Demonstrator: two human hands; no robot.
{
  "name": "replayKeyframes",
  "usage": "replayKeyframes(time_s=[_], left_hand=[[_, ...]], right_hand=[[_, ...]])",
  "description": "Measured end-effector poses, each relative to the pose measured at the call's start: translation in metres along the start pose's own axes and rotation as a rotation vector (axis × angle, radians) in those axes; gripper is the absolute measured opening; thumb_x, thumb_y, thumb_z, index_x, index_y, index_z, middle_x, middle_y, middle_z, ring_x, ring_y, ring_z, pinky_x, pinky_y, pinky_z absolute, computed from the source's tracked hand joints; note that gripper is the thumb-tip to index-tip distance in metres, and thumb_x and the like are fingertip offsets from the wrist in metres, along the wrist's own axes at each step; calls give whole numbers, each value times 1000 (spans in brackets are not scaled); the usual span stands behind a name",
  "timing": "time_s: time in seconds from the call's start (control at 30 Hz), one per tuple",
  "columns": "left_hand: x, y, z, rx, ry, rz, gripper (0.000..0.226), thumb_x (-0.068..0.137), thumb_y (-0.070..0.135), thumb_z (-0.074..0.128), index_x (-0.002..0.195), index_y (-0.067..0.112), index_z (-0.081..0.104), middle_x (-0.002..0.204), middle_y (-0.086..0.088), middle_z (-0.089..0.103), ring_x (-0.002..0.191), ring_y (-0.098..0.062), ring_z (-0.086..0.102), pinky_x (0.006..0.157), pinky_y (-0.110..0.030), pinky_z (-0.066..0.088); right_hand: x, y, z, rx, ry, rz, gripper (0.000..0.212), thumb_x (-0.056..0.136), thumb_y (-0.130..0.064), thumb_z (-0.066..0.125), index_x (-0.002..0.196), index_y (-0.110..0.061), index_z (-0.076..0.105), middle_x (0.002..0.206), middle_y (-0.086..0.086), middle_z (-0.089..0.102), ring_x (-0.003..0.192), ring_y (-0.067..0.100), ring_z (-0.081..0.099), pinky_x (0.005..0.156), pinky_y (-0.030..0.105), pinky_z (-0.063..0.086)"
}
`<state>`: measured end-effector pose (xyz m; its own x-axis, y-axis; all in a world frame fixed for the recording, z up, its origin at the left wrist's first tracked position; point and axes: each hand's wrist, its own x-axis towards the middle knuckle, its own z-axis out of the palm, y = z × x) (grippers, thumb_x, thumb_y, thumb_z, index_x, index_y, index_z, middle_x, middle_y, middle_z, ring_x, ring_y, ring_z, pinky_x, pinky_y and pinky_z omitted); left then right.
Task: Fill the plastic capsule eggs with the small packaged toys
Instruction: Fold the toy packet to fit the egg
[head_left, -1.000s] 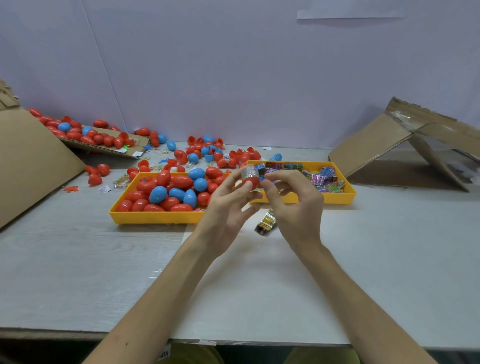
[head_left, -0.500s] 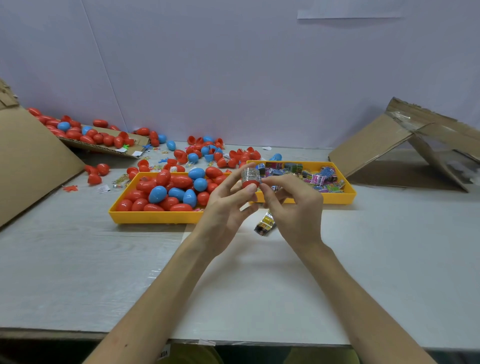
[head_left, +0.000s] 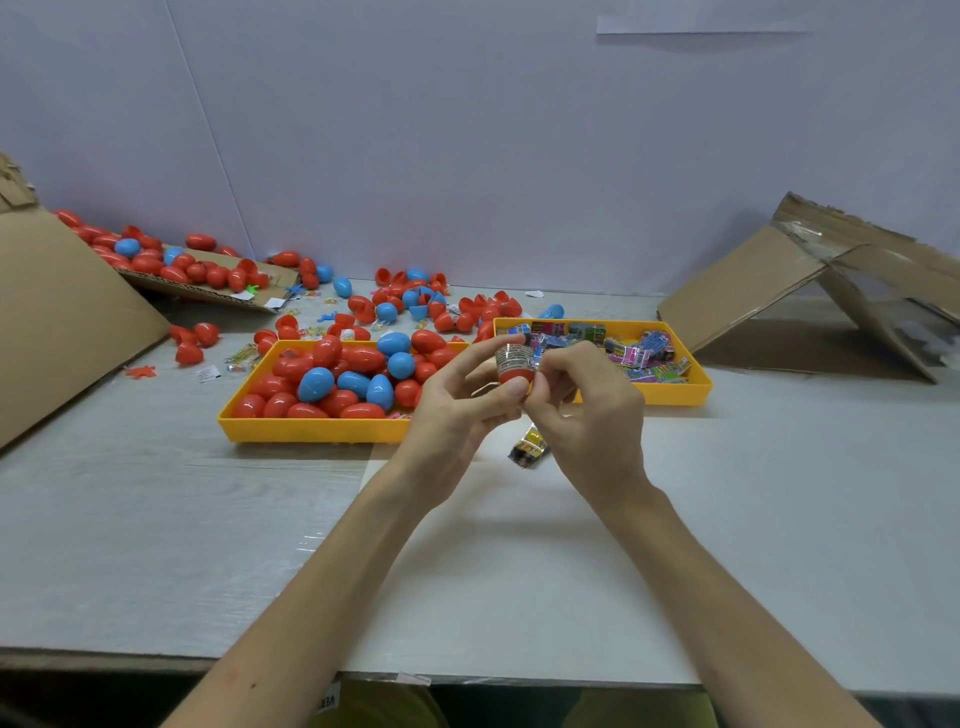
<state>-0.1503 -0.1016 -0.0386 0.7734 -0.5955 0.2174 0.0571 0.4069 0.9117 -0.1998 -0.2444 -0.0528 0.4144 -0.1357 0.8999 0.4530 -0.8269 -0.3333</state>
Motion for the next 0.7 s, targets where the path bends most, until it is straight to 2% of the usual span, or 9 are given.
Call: replayKeyframes(time_s=[0.17,0.3,0.4,0.47,0.57,0.7], left_hand=[[0,0,2,-24,24,22,43,82,14,77,123,21,68,115,-16,72,109,-28,70,88,-32,58],[1,-1,2,-55,22,33,40,86,11,72,125,20,67,117,-15,72,110,-28,70,87,-32,57],[2,1,0,-153,20,12,45,90,15,69,134,13,59,122,-17,69,112,-30,69,88,-34,57],[2,4,-2,-194,19,-14,47,90,20,67,136,13,55,121,-15,70,112,-27,69,87,-32,57],[1,4,-4,-203,-13,-52,46,96,16,59,140,10,50,121,-16,69,110,-27,69,90,-34,58],[1,4,0,-192,-47,-94,41,99,23,56,140,15,53,128,-18,66,114,-26,65,96,-39,56]], right_hand=[[-1,0,1,-10,-1,-9,5,87,-1,62,83,-2,60,76,6,55,68,11,46,65,10,37],[-1,-3,2,48,12,58,5,89,-6,60,84,-5,60,78,2,57,68,7,49,66,8,38],[-1,-5,4,142,12,145,3,91,-10,65,93,-9,63,87,-2,62,76,4,57,71,9,41],[0,-6,5,151,-31,155,17,89,-14,73,104,-10,65,99,-1,63,86,6,60,77,10,41],[0,-5,5,93,-70,130,29,86,-19,79,111,-9,69,111,2,64,107,11,59,89,20,47],[0,-4,3,58,-18,81,29,87,-21,77,113,-9,72,111,2,71,109,18,66,90,43,53]])
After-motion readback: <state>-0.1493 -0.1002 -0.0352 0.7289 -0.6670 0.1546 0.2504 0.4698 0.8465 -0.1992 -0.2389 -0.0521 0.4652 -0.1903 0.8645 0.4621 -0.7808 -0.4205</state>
